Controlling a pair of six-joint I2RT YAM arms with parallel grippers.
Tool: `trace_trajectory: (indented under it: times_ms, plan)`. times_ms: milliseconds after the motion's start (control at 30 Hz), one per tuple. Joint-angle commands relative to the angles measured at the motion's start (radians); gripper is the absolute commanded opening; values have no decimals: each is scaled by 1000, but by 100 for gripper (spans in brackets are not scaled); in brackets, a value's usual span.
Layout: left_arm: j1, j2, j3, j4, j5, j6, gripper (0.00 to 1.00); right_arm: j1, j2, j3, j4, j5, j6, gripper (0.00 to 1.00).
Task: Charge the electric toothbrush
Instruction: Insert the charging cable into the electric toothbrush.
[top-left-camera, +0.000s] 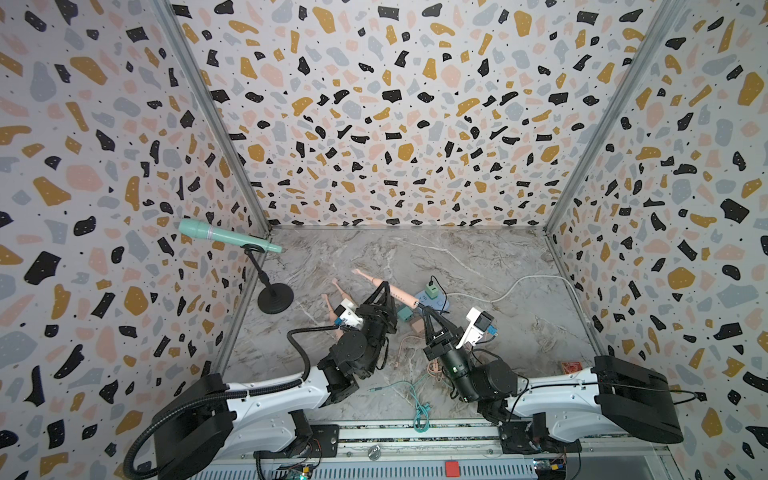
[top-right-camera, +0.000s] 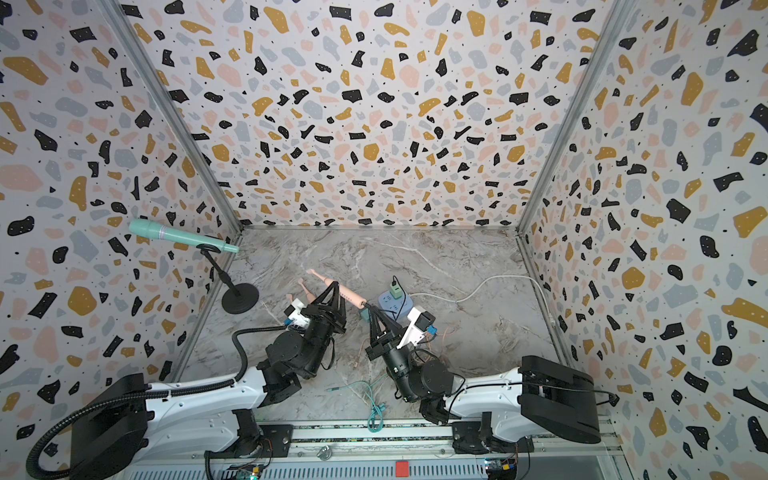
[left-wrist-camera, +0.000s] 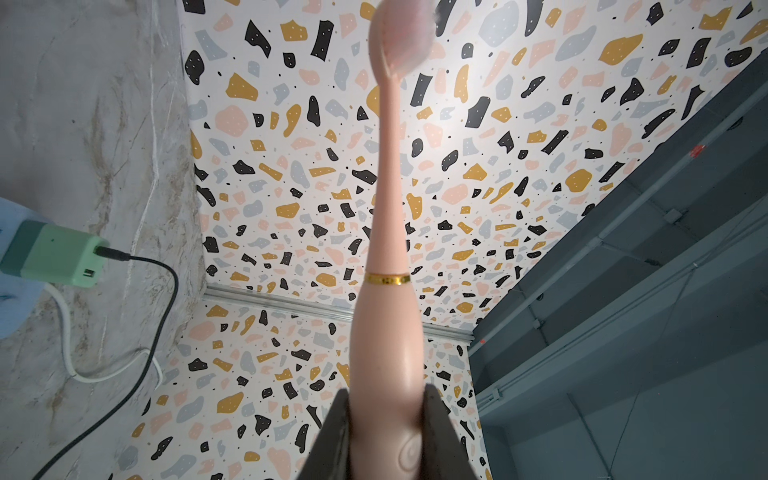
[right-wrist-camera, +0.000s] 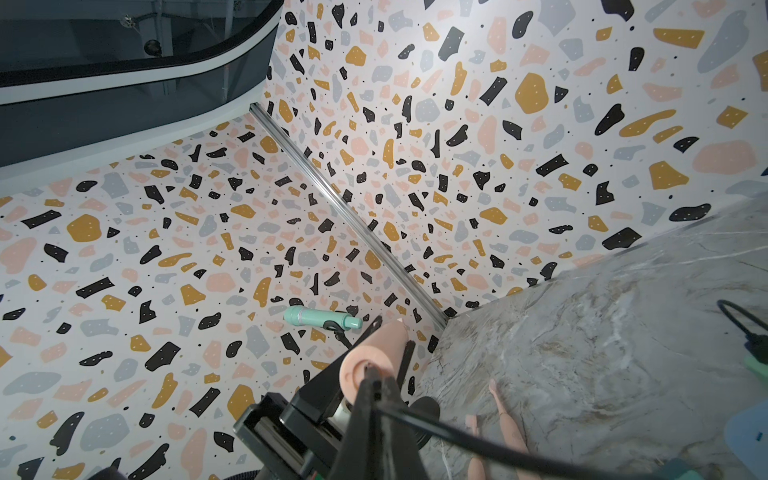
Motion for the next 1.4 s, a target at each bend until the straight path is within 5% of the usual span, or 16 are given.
trace_trajectory:
  times_ms: [0, 1367]
  plan:
    - [-18, -23, 1, 68, 49, 27, 0, 4, -3, 28, -89, 20, 6, 0]
    - [-21, -58, 10, 2, 39, 78, 0, 14, -109, 41, -271, 5, 32, 0]
